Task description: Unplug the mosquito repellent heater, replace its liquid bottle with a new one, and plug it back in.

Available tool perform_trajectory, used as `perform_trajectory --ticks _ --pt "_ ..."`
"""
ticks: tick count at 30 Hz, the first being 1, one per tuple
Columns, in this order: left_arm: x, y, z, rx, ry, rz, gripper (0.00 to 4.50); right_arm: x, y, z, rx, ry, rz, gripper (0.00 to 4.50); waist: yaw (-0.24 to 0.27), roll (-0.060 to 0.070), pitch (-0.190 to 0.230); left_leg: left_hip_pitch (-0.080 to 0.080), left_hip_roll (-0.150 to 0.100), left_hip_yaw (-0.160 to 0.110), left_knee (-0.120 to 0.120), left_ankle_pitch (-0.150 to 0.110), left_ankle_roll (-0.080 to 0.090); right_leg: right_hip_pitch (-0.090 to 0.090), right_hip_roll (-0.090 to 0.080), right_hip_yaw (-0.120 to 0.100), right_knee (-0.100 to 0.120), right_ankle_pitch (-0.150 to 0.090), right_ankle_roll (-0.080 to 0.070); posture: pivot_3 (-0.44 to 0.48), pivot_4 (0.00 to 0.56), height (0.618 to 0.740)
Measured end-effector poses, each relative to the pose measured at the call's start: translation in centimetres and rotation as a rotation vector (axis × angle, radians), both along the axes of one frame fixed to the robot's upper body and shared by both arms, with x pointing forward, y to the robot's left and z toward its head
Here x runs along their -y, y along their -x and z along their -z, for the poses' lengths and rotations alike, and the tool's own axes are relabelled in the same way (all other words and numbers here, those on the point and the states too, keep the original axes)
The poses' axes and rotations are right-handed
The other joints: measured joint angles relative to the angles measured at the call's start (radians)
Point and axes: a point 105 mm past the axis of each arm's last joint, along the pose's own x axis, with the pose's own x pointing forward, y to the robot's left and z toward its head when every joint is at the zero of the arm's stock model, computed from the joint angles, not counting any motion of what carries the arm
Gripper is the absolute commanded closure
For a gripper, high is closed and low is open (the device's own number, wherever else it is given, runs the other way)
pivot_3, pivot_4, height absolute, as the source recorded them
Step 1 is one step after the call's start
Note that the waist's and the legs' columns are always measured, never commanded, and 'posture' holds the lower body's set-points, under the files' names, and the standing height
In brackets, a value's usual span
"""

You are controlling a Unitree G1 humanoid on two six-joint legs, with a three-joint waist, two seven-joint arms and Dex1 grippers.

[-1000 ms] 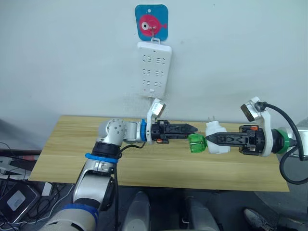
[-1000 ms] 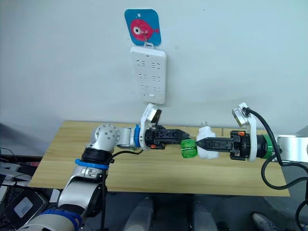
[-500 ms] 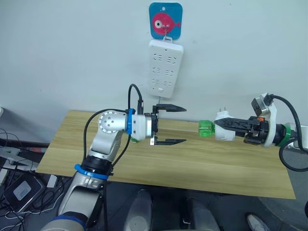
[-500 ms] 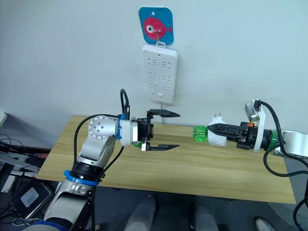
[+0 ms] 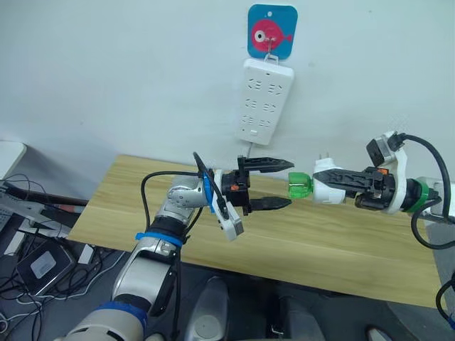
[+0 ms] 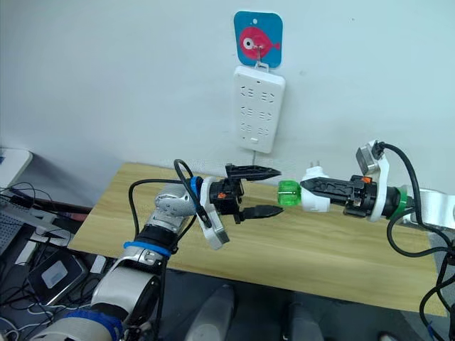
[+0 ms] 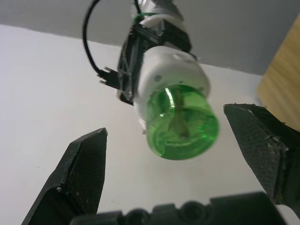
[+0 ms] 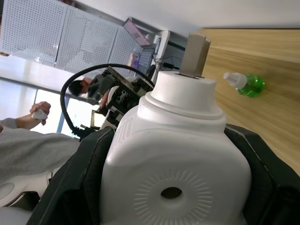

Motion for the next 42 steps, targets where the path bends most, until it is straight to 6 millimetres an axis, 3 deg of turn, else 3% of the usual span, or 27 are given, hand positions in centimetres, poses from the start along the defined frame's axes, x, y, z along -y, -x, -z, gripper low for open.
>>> perform_trajectory --ticks 6,9,14,15,20,23,28,32,36,39,42 --pt "0.5 -0.3 0.2 0.007 0.023 -0.010 0.04 -0.4 0.3 -0.1 0.012 0.002 -0.023 1.37 0.000 0.000 0.000 0.000 0.000 0.000 0.004 0.000 0.000 0.000 0.000 0.000 0.001 0.001 0.001 0.272 0.212 0.740" --pt "0.6 -0.2 0.6 0.013 0.012 -0.004 0.65 -0.4 0.3 -0.1 0.011 0.003 -0.023 1.37 -0.002 0.000 0.000 -0.001 0.000 0.000 0.007 0.000 0.000 0.001 0.000 0.000 0.002 0.002 0.001 0.270 0.214 0.740" --pt "0.5 0.0 0.8 0.028 0.005 0.008 2.16 -0.4 0.4 -0.3 0.018 -0.005 -0.025 1.37 -0.005 0.000 0.000 -0.001 0.000 0.000 0.009 0.000 0.000 0.001 0.000 0.001 0.002 0.003 0.002 0.271 0.215 0.740" --pt "0.5 0.0 0.8 0.028 0.006 0.009 2.27 -0.4 0.4 -0.3 0.017 -0.005 -0.026 1.37 -0.005 0.000 0.000 -0.001 0.000 0.000 0.009 0.000 0.000 0.001 0.000 0.001 0.002 0.003 0.002 0.271 0.215 0.740" --pt "0.5 0.1 0.9 0.018 0.007 0.016 2.27 -0.4 0.4 -0.3 0.016 -0.003 -0.027 1.37 -0.006 0.000 0.000 -0.001 0.000 0.000 0.009 0.000 0.000 0.001 0.001 0.001 0.002 0.004 0.002 0.272 0.216 0.740" --pt "0.8 0.1 1.0 -0.081 0.015 0.038 2.27 -0.4 0.4 -0.2 0.016 -0.001 -0.028 1.37 -0.007 0.000 0.000 -0.001 0.000 0.000 0.009 0.000 0.000 0.001 0.001 0.001 0.003 0.004 0.002 0.272 0.216 0.740" --pt "1.3 0.0 1.1 -0.559 -0.003 0.077 2.27 0.1 0.3 -0.6 0.025 0.017 -0.009 1.37 -0.014 0.000 0.000 -0.002 0.000 -0.002 0.011 0.000 0.000 0.001 0.001 0.000 0.003 0.003 0.001 0.273 0.218 0.740" --pt "1.8 0.4 0.2 -1.398 -0.095 0.221 2.27 0.5 0.6 -1.1 0.047 0.024 -0.009 1.37 -0.034 0.001 0.000 -0.003 0.001 -0.007 0.012 0.000 0.000 0.002 0.001 -0.004 0.003 0.000 0.006 0.276 0.220 0.740" --pt "1.5 0.4 0.3 -2.043 -0.188 0.308 2.27 0.3 0.8 -0.5 0.022 0.026 -0.016 1.37 -0.069 0.000 0.001 -0.004 0.001 -0.009 0.012 0.000 0.000 0.002 0.002 -0.007 0.003 0.000 0.006 0.277 0.222 0.740" --pt "1.3 0.1 0.4 -2.301 -0.209 0.353 2.27 0.3 0.8 -0.4 0.015 0.016 -0.017 1.37 -0.097 0.000 0.001 -0.004 0.000 -0.009 0.012 0.000 0.000 0.002 0.001 -0.006 0.002 0.000 0.006 0.273 0.223 0.740" --pt "1.2 -0.1 0.8 -2.450 -0.213 0.396 2.27 0.2 0.8 -0.2 0.014 0.024 -0.016 1.37 -0.119 0.000 0.001 -0.005 0.000 -0.009 0.011 0.000 0.000 0.001 0.001 -0.007 0.002 -0.001 0.006 0.265 0.225 0.740"
